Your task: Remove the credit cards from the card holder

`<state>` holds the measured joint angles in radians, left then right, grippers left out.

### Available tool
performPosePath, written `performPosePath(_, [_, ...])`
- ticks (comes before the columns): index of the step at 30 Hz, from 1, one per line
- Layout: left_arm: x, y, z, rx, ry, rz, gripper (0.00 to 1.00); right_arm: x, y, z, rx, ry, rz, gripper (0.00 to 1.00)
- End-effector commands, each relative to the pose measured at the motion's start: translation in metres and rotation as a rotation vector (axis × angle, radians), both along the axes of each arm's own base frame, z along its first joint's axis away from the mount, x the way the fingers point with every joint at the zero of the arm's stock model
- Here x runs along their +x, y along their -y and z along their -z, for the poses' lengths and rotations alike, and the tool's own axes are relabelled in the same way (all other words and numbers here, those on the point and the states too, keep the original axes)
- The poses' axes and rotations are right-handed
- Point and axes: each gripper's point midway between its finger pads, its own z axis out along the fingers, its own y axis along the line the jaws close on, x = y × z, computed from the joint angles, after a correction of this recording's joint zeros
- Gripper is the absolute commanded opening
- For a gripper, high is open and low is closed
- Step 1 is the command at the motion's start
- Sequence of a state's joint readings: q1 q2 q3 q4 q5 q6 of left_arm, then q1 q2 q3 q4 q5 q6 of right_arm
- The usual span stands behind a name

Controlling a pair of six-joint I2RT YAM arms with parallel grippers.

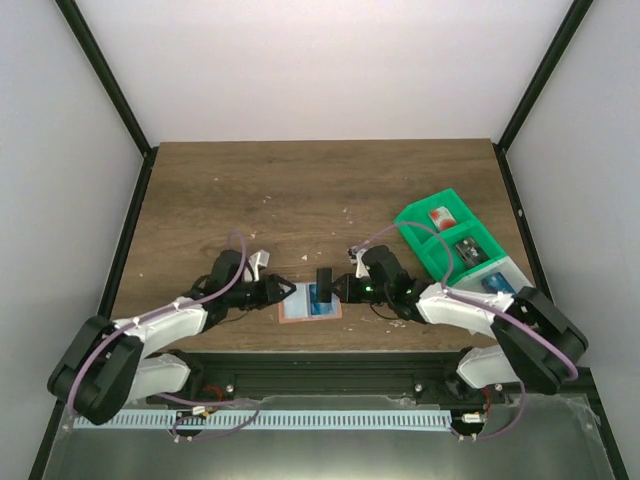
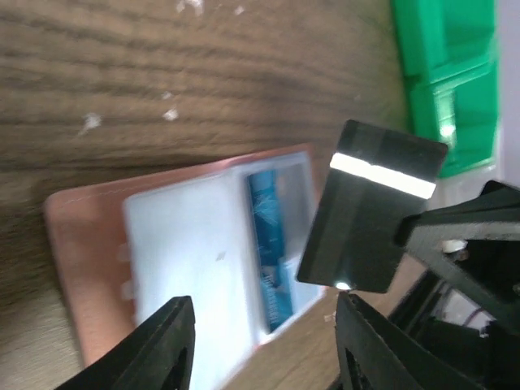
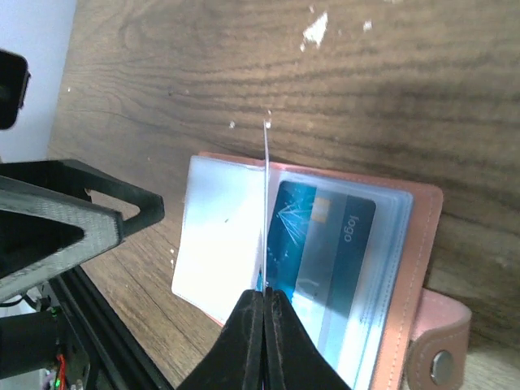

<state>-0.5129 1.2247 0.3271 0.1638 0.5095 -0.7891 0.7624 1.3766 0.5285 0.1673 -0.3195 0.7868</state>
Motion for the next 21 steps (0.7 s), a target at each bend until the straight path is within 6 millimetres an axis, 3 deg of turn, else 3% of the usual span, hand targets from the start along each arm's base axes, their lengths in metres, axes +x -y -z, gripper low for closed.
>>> performPosePath(1, [0.005, 0.01, -0.036, -0.068, 0.02, 0.023, 0.56, 0.018, 0.006, -0.035, -0.045, 0.211, 0.005, 0.01])
performPosePath(6, [0.008, 0.018, -0.073, -0.183, 0.006, 0.01, 0.65, 0.027, 0.005, -0.075, -0.113, 0.499, 0.014, 0.01])
performPosePath(12, [0.008, 0.031, -0.119, -0.373, -0.089, 0.011, 0.65, 0.001, -0.018, -0.107, -0.155, 0.882, -0.131, 0.01])
performPosePath(16, [0.004, 0.036, -0.146, -0.452, -0.088, 0.047, 0.65, -0.016, -0.031, -0.113, -0.203, 1.062, -0.236, 0.0])
performPosePath(21, [-0.004, 0.034, -0.156, -0.511, -0.106, 0.049, 0.65, -0.021, -0.039, -0.109, -0.267, 1.142, -0.278, 0.01])
